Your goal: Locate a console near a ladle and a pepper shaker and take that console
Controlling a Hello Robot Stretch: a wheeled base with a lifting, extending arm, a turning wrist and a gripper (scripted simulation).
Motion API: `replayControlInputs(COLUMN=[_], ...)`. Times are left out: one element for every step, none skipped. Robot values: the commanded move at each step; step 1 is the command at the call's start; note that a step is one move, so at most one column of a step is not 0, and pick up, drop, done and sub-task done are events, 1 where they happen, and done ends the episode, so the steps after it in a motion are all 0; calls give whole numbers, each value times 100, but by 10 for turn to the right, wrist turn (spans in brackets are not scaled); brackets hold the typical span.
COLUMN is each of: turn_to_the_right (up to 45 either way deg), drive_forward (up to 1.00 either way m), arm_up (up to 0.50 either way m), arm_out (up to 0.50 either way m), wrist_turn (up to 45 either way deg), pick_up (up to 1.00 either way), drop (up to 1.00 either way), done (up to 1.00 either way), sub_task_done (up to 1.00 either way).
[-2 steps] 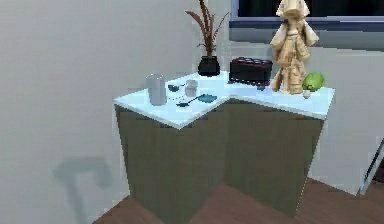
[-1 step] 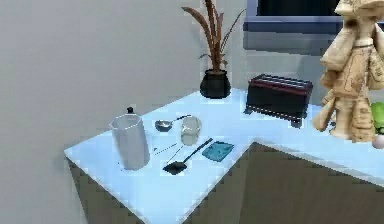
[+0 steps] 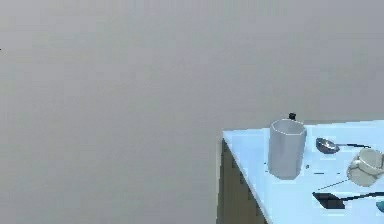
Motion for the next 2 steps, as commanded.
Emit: replayControlInputs(turn_to_the_right=[-450,-30], drive_forward=[0,0], arm_up=[0,0], arm_out=[0,0], wrist_turn=[0,0], pick_up=[0,0], drop=[0,0], done=[0,0], sub_task_done=[0,0])
